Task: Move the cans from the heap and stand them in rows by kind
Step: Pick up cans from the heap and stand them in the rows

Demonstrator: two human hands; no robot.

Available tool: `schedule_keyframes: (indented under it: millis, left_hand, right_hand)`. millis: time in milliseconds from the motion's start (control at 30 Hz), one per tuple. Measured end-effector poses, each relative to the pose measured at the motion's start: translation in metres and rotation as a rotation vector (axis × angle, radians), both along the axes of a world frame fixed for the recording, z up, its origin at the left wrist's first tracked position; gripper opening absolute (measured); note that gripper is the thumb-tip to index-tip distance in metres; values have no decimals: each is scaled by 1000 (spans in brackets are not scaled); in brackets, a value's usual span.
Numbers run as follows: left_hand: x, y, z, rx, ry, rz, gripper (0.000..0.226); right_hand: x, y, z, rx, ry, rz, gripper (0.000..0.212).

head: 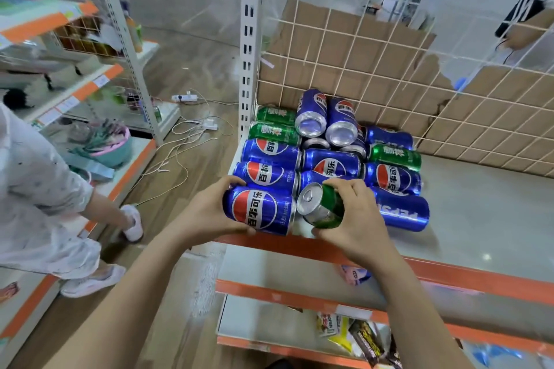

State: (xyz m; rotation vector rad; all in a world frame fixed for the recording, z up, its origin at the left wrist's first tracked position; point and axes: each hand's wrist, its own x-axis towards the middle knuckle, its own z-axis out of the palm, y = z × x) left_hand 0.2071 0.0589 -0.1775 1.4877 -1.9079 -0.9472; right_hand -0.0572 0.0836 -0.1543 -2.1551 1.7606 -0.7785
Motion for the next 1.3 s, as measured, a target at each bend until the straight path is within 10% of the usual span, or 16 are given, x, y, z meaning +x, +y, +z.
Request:
schedule_keyframes:
  millis: [233,433,667,1300]
  left_hand:
    - [-12,14,26,-106,271,110,72]
    - [-46,15,33,-24,682,42,75]
    - [-108,19,27,129,669,-29,90]
    - [-543,169,39,411,691,-438,47]
  right_hand:
    - [-2,0,5,51,-140,34,67]
    - [-6,26,14,17,-707,-135,70]
    - [-45,60,5,22,-955,-298,65]
    - [-380,269,3,-97,-933,-764,57]
